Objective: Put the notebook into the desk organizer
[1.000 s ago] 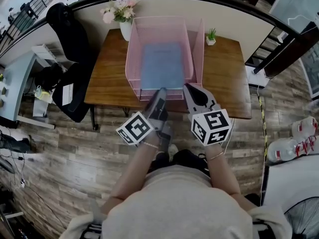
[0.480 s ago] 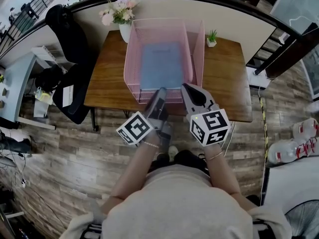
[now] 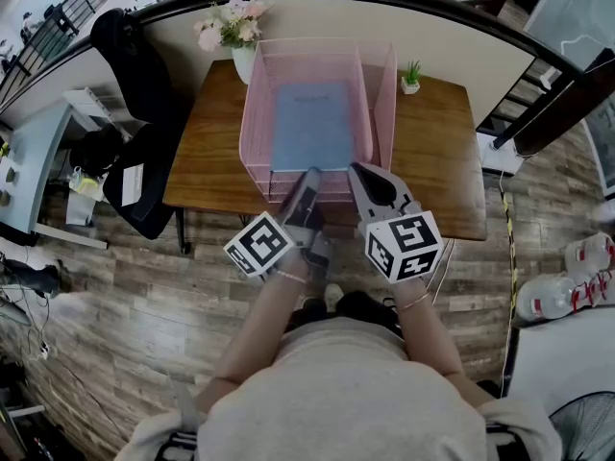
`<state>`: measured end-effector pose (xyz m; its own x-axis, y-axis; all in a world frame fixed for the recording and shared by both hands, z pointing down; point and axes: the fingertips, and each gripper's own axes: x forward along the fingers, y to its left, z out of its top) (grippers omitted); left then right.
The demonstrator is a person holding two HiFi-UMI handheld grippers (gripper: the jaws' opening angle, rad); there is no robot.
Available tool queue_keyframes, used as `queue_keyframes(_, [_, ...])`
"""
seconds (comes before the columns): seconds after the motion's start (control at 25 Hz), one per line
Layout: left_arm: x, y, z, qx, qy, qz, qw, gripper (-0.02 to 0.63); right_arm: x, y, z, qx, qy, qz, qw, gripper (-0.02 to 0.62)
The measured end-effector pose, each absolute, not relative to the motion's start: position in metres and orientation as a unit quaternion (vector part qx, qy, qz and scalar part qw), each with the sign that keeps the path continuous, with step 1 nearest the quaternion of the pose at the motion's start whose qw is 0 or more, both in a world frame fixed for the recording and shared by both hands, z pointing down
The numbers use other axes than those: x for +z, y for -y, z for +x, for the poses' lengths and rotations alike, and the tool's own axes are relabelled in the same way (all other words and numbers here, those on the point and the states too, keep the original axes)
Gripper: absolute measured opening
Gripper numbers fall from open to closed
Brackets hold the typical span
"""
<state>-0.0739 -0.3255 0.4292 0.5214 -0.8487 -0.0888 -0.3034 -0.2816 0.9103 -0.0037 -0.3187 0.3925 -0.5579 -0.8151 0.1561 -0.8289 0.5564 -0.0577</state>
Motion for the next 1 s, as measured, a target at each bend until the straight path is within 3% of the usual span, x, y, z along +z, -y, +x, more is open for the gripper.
queue_keyframes(1.0, [0.4288, 0.3318, -0.0746, -0.301, 0.386, 0.740, 0.461, 0.060, 0.3935, 0.3126, -0.0081, 0.061, 0.885, 0.457, 0.058, 0.009])
